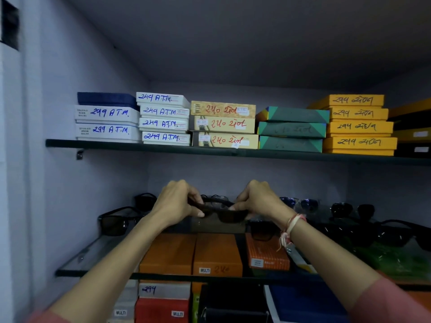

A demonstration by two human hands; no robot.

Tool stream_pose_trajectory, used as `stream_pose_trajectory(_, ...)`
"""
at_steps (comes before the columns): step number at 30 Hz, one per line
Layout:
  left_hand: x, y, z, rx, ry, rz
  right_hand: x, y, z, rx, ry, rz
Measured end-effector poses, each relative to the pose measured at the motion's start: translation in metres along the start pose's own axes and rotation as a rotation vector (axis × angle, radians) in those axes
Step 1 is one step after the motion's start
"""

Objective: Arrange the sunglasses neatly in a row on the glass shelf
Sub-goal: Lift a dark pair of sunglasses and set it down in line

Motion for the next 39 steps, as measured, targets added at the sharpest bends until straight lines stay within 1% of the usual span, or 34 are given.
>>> stream_pose_trajectory(2, -0.001, 0.003, 0.0, -0.046, 0.076, -0.038, 0.003, 0.002, 0.0, 0.012, 0.062, 0.037)
stream_pose_trajectory(3, 0.001, 0.004, 0.0, -0.06, 0.175, -0.022, 0.007, 0.003, 0.0, 0.023, 0.088, 0.07)
stream_pose_trajectory(4, 0.006, 0.004, -0.001, -0.055, 0.267, 0.029, 0.01, 0.004, 0.001, 0.039, 0.099, 0.103)
stream_pose_trajectory(5, 0.011, 0.003, -0.002, -0.041, 0.299, 0.084, 0.014, 0.005, 0.0, 0.059, 0.098, 0.129)
stream_pose_trajectory(6, 0.014, 0.001, -0.004, -0.017, 0.251, 0.102, 0.016, 0.006, -0.001, 0.079, 0.098, 0.148)
stream_pose_trajectory(8, 0.013, -0.003, -0.006, 0.048, 0.128, 0.024, 0.02, 0.009, -0.005, 0.112, 0.124, 0.175)
stream_pose_trajectory(10, 0.01, -0.005, -0.007, 0.107, 0.103, -0.057, 0.022, 0.011, -0.009, 0.137, 0.166, 0.209)
stream_pose_trajectory(13, 0.013, -0.005, -0.008, 0.15, 0.062, -0.071, 0.021, 0.013, -0.012, 0.138, 0.167, 0.262)
stream_pose_trajectory(18, 0.022, -0.007, -0.005, 0.14, -0.007, -0.053, 0.027, 0.011, -0.011, -0.02, 0.176, 0.405)
stream_pose_trajectory(20, 0.024, -0.007, -0.01, 0.154, -0.017, -0.028, 0.028, 0.011, -0.013, -0.088, 0.193, 0.429)
stream_pose_trajectory(23, 0.027, -0.008, -0.021, 0.192, -0.024, 0.03, 0.022, 0.01, -0.018, -0.122, 0.253, 0.416)
stream_pose_trajectory(28, 0.021, -0.011, -0.033, 0.272, -0.082, 0.018, 0.002, 0.009, -0.023, -0.102, 0.293, 0.326)
stream_pose_trajectory(34, -0.001, -0.014, -0.041, 0.352, -0.197, -0.093, -0.025, 0.005, -0.028, -0.101, 0.395, 0.227)
stream_pose_trajectory(39, -0.003, -0.017, -0.038, 0.327, -0.268, -0.149, -0.031, 0.002, -0.028, -0.112, 0.454, 0.16)
Point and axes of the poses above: each hand's wrist, its own y-axis away from the middle knuckle, its own x-axis out of the back of the hand, z = x × y, the point moved 6 cm from there along -y, towards the middle knuckle, and after that the axes turned 8 degrees about y, right-handed, at the moved point
